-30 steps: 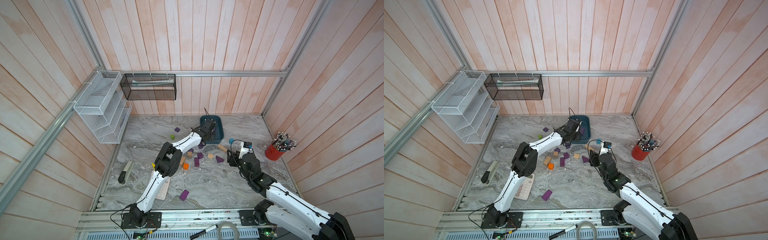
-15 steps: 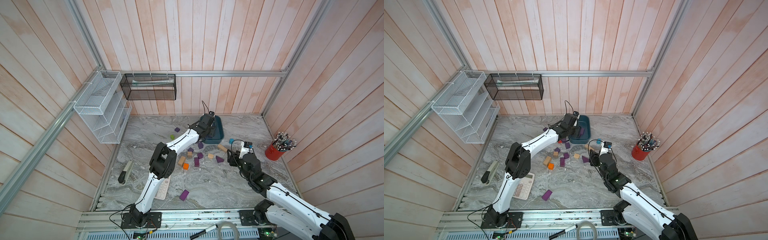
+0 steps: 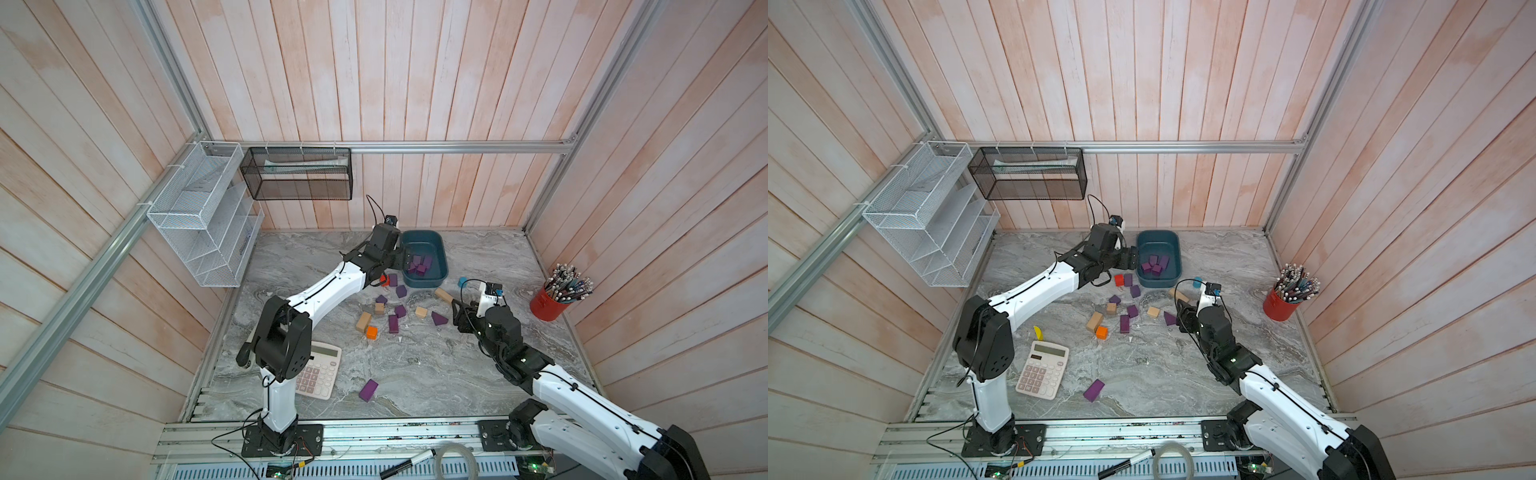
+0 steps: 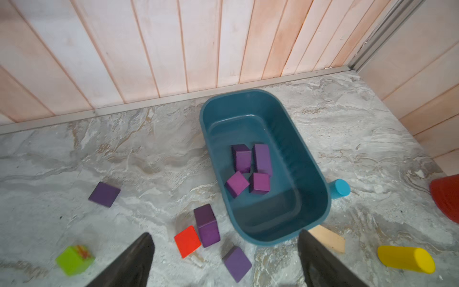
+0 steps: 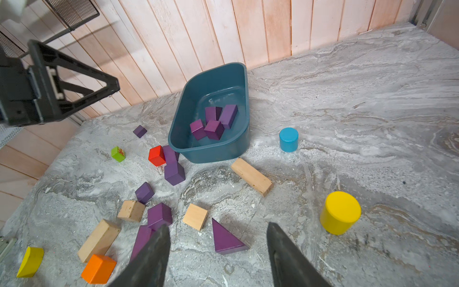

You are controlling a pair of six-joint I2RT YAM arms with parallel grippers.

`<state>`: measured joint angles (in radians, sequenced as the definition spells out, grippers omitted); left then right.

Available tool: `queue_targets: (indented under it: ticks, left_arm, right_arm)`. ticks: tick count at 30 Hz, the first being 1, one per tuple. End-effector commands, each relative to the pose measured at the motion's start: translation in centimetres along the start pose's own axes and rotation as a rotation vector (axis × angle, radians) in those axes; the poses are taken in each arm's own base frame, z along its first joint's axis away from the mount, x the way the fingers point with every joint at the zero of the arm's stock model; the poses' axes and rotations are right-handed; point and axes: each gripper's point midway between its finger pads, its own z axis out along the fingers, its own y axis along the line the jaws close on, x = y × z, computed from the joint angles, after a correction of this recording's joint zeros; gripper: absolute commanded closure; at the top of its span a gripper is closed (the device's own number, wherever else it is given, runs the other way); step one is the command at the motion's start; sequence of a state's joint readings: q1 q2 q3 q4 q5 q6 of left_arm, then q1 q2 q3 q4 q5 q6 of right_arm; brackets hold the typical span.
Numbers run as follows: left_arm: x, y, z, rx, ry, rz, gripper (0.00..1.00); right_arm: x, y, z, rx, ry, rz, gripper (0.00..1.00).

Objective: Pick purple bricks into the storage bin
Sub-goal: Place the building block in the storage box, then pick up the building block from the center of the board.

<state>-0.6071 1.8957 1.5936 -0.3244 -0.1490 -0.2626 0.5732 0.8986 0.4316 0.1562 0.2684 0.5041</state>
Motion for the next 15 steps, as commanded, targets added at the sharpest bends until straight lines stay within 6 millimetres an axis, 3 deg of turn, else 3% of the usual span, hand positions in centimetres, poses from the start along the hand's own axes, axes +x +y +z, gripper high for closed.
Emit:
queue_targets:
  ticks: [1, 8, 15]
  left_arm:
    - [-0.1, 2.0, -2.0, -0.062, -0.036, -0.04, 0.01]
    - [2.5, 6.0, -4.8, -0.158, -0.008, -0.103, 0.0]
    - [4.6, 9.4, -5.7, -0.231, 0.037, -0.183, 0.01]
  right_arm:
    - [-0.7, 1.2, 0.2, -0.04, 0.01, -0.011, 0.35]
    - [0.1, 2.3, 0.9, -0.074, 0.046, -0.022, 0.34]
    - [1.2, 3.6, 1.5, -0.103, 0.086, -0.058, 0.34]
